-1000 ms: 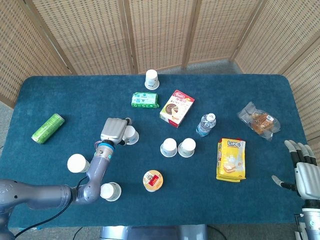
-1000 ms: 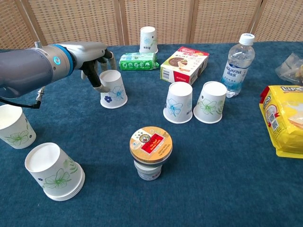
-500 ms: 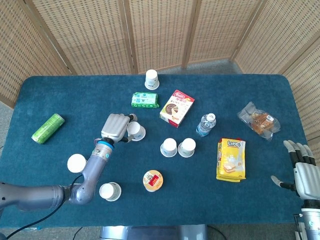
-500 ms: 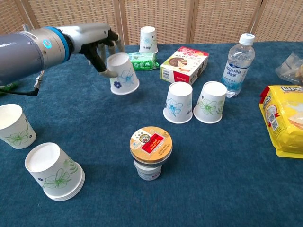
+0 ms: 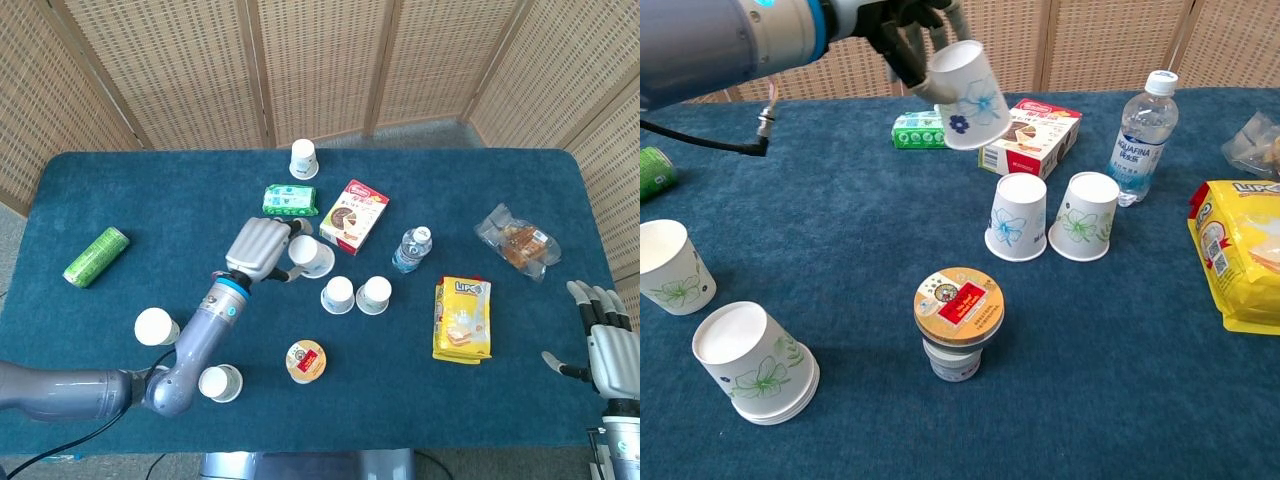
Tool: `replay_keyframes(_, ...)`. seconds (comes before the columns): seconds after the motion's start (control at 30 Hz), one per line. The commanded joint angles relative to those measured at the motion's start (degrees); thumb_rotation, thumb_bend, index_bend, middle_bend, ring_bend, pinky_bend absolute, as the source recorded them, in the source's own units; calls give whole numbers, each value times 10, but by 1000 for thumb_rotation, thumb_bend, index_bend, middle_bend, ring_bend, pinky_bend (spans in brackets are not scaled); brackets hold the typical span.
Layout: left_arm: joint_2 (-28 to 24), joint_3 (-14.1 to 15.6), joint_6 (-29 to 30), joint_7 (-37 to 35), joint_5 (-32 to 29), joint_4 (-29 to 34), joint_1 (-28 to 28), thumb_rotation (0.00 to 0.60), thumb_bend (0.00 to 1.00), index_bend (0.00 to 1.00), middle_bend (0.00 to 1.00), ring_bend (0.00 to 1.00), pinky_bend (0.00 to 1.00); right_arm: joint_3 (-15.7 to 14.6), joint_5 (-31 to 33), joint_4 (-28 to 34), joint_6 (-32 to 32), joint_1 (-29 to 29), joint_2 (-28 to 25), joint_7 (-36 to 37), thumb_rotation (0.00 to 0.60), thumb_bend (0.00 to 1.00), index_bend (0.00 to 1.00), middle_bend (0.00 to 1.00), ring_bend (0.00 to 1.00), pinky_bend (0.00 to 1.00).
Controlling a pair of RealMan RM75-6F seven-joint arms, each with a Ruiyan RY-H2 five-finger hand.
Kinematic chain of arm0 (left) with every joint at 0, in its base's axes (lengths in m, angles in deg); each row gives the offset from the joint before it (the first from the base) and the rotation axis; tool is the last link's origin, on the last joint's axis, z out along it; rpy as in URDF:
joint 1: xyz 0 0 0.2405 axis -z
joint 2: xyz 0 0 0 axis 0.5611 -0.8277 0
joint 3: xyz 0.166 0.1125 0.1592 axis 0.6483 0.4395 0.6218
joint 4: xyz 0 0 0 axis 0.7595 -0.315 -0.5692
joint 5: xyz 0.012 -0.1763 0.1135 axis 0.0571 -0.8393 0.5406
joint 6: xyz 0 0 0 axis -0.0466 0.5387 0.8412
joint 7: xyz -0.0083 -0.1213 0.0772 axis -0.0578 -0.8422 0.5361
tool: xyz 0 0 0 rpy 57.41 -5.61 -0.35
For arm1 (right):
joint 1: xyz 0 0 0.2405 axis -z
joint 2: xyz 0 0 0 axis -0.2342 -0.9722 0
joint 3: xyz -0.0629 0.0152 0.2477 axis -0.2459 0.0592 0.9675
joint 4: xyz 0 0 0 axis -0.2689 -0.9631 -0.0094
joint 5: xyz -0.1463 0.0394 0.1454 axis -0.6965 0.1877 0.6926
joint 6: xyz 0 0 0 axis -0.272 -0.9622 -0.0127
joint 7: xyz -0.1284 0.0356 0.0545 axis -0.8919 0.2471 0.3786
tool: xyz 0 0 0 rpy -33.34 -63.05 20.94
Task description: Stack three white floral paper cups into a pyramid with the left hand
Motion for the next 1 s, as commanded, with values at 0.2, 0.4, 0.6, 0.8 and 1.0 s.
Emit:
replay_keyframes(0.2, 43, -21, 7, 27, -37, -8, 46, 600, 298, 317, 472, 449, 528, 5, 8, -3, 0, 1, -4, 11, 600, 0, 0, 0, 0, 0)
replay_keyframes(0.4, 73, -24, 14, 51, -64, -19, 74, 600, 298, 317, 472, 449, 528, 6, 9, -4, 0, 2, -9, 21, 600, 0, 0, 0, 0, 0)
replay_keyframes(0.6, 90, -25, 24, 64, -82, -29, 89, 600, 298, 317, 472, 449, 528, 5, 9, -7, 3, 2, -10, 27, 600, 0, 0, 0, 0, 0)
replay_keyframes(0.8, 95, -21, 23, 73, -99, -35, 95, 600, 298, 316, 470, 446, 529, 6, 10, -8, 4, 2, -10, 30, 600, 0, 0, 0, 0, 0)
replay_keyframes(1.0, 105, -21, 22, 71, -102, -44, 101, 600, 297, 316, 469, 445, 528, 7, 12, -8, 5, 2, -10, 31, 600, 0, 0, 0, 0, 0)
